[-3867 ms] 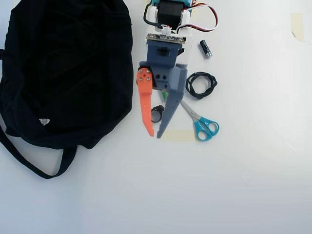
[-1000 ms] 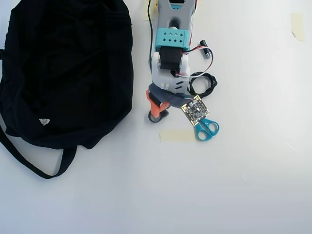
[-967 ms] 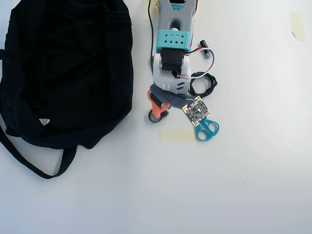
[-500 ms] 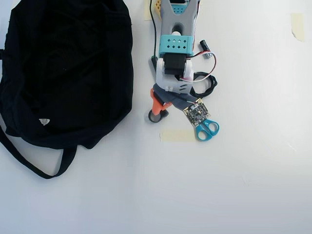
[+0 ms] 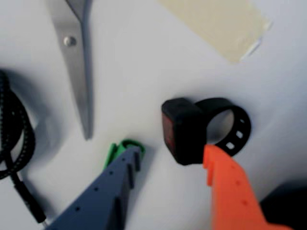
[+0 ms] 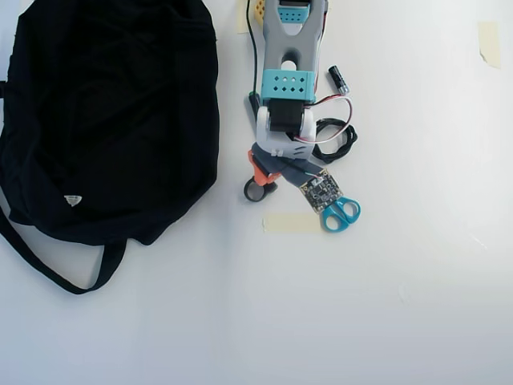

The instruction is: Put the bike light into the black bag

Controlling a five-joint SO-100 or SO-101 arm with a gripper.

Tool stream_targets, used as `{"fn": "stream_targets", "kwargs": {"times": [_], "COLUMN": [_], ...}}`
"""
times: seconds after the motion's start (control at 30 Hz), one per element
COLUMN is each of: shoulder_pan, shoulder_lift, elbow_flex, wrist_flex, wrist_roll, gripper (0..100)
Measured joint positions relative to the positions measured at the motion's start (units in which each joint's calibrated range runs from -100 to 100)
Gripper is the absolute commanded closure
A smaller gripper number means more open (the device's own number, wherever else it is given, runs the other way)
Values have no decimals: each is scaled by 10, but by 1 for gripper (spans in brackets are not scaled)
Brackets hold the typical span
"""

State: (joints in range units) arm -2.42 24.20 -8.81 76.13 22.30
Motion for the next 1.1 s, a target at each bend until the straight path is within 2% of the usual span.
{"fn": "stream_targets", "kwargs": {"times": [1.1], "shoulder_pan": [8], "shoulder_lift": [53], "elbow_flex": [-6], "wrist_flex": [-40], "wrist_roll": [11], "gripper": [83]}}
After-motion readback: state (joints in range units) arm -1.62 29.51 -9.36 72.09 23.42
